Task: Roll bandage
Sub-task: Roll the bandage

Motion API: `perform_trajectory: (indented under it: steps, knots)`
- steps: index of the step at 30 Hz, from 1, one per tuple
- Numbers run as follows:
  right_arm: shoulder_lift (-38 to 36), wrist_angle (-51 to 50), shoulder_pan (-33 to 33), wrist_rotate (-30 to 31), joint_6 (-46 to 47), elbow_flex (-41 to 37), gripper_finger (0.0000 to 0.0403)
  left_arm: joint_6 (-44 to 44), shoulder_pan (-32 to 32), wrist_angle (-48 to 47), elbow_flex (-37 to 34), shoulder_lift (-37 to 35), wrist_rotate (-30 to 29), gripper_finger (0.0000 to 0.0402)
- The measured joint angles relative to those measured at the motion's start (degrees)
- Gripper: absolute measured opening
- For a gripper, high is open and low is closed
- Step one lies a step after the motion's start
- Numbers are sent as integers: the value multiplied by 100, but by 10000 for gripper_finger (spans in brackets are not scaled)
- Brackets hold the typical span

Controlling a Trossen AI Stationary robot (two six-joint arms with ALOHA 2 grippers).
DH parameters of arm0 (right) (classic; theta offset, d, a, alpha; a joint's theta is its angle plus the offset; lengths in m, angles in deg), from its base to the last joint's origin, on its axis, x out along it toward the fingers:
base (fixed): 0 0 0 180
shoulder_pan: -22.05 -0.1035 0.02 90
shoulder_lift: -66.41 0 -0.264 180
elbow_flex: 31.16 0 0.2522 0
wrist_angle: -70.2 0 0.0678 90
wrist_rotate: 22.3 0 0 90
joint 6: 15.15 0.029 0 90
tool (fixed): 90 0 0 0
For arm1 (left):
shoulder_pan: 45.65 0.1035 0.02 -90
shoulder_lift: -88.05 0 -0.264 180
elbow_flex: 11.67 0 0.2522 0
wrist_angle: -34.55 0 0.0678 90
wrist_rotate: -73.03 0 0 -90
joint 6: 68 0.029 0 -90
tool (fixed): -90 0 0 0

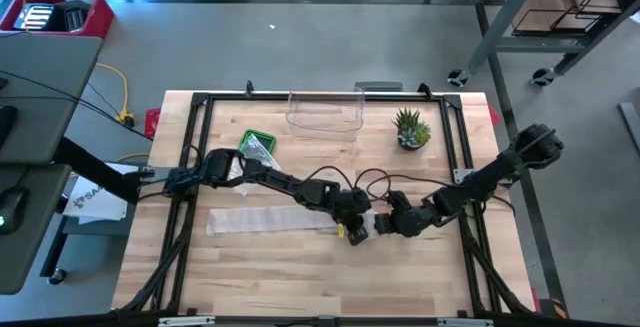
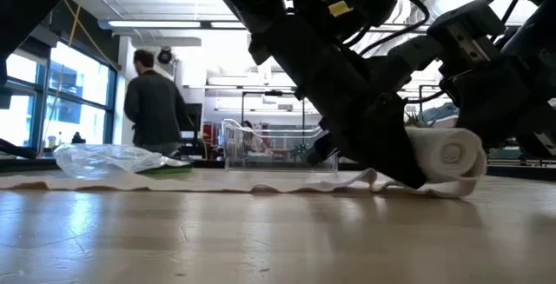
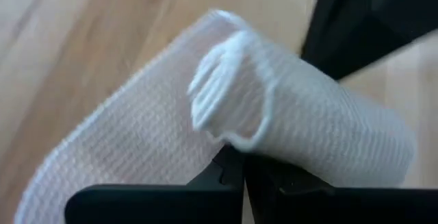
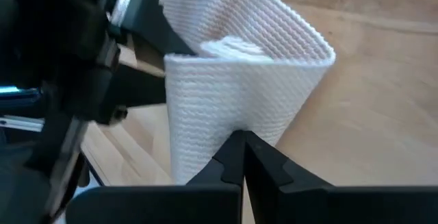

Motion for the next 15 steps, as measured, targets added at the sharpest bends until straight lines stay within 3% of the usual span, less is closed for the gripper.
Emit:
perform_trajectory:
  steps: [15]
  knots:
    - [0, 6, 11, 219, 42, 0, 0, 669, 158, -300, 4, -190, -67, 1]
